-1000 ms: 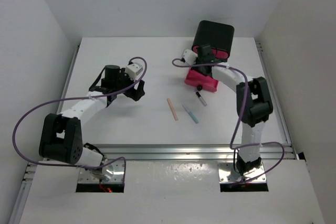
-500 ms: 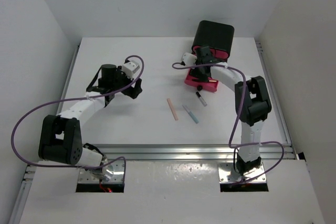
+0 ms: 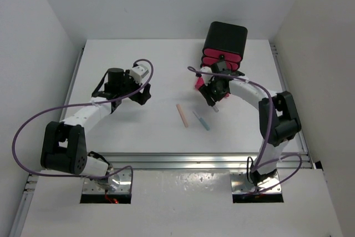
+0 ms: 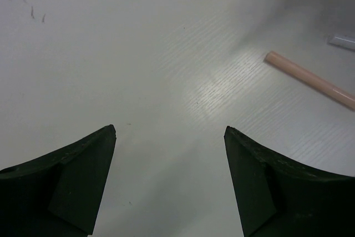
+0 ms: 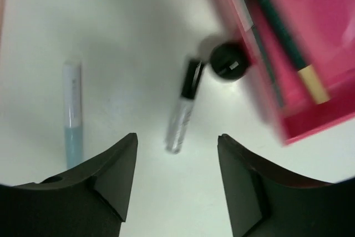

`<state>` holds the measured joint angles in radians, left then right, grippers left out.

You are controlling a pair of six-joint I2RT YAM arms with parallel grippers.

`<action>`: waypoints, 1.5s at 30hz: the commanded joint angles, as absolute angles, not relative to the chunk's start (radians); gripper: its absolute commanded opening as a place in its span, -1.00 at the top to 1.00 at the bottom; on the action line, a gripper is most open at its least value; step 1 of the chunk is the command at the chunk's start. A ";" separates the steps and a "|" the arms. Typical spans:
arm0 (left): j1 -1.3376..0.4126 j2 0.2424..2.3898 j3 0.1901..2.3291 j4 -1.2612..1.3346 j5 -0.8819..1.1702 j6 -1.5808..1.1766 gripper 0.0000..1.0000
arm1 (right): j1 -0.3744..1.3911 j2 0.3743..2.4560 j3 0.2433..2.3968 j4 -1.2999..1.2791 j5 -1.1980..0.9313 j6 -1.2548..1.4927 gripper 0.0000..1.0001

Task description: Organize the makeup

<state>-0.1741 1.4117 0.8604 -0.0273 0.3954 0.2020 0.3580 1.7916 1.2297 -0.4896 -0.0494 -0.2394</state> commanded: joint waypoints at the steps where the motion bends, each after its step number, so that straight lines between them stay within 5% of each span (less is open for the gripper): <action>1: -0.189 1.411 0.868 -0.002 0.417 0.210 -0.70 | 0.361 1.842 1.201 -0.497 -0.083 -0.110 -0.17; 13: -0.198 1.411 0.868 -0.020 0.417 0.219 -0.70 | 0.342 1.962 1.256 -0.502 -0.011 -0.123 -0.02; 19: -0.198 1.411 0.868 -0.020 0.408 0.229 -0.70 | 0.341 2.008 1.289 -0.557 -0.087 -0.155 0.55; 20: -0.198 1.411 0.868 -0.020 0.408 0.229 -0.70 | 0.341 2.002 1.287 -0.563 -0.090 -0.167 0.82; 22: -0.198 1.411 0.868 -0.020 0.408 0.229 -0.70 | 0.345 1.982 1.289 -0.593 -0.107 -0.184 1.00; 27: -0.198 1.411 0.868 -0.011 0.408 0.229 -0.70 | 0.397 1.875 1.292 -0.637 -0.143 -0.370 1.00; 32: -0.198 1.411 0.859 -0.011 0.408 0.229 -0.70 | 0.422 1.796 1.307 -0.459 0.041 -0.481 1.00; 40: -0.198 1.402 0.859 -0.020 0.397 0.239 -0.70 | 0.377 2.049 1.572 -0.374 0.314 -0.769 1.00; 42: -0.198 1.402 0.859 -0.031 0.388 0.250 -0.70 | 0.377 2.095 1.591 -0.324 0.369 -0.805 0.89; 45: -0.198 1.402 0.859 -0.031 0.377 0.250 -0.70 | 0.374 2.094 1.571 -0.282 0.402 -0.828 0.30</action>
